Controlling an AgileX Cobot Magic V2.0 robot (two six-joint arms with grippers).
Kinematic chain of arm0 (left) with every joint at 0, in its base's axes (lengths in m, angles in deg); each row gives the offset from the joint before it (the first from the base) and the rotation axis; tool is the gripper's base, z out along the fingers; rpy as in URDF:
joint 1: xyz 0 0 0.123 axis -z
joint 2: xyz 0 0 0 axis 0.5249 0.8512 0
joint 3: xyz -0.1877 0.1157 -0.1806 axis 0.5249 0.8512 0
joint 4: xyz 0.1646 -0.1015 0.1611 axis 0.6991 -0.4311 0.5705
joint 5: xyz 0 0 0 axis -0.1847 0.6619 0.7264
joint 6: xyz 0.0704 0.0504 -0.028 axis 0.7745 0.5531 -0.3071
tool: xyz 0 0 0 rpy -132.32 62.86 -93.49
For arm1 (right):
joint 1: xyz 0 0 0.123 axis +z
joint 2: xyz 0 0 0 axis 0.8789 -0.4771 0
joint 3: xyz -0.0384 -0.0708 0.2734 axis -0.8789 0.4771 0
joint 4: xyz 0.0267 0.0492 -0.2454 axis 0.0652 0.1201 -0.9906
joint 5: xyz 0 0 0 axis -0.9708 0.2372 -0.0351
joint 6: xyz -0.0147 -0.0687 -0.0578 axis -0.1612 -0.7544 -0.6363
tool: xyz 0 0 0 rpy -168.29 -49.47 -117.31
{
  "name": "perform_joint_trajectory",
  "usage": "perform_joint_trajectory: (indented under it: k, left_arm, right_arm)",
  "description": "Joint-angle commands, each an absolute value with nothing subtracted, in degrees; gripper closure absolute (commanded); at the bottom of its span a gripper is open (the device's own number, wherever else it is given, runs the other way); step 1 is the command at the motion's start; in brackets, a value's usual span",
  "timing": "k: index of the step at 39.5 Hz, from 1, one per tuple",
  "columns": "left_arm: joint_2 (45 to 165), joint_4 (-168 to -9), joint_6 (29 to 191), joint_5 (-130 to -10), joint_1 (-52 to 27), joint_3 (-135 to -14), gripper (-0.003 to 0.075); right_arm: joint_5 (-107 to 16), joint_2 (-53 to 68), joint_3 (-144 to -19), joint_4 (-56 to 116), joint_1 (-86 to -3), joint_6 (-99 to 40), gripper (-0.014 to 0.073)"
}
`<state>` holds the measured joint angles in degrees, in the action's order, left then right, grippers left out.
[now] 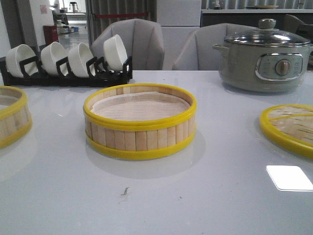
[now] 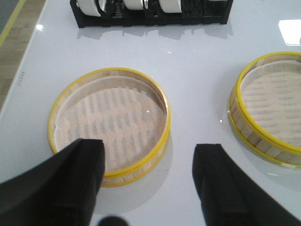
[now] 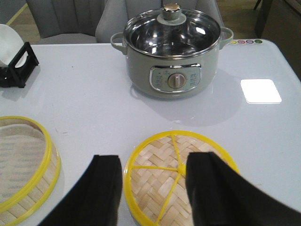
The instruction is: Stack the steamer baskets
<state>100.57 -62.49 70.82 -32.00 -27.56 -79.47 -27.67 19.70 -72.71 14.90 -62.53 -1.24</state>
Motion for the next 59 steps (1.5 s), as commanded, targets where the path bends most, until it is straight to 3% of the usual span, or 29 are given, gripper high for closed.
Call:
perform_joint_trajectory:
  k: [1,26,59]
  left_arm:
    - [102.15,-63.96,70.91,-34.22,-27.62,-80.99,0.0223]
    - [123.69,-70.03,74.5,-41.27,-27.62,-81.9,0.0223]
    - [149.79,-70.39,75.49,-45.0,-27.62,-96.37,0.0224]
  right_arm:
    - [-31.95,19.84,-74.83,14.9,-62.33,-1.28,0.0161]
    - [-33.11,19.84,-74.83,14.9,-62.33,-1.22,0.0161]
    - [-33.11,19.77,-74.83,14.9,-62.33,-1.22,0.0161]
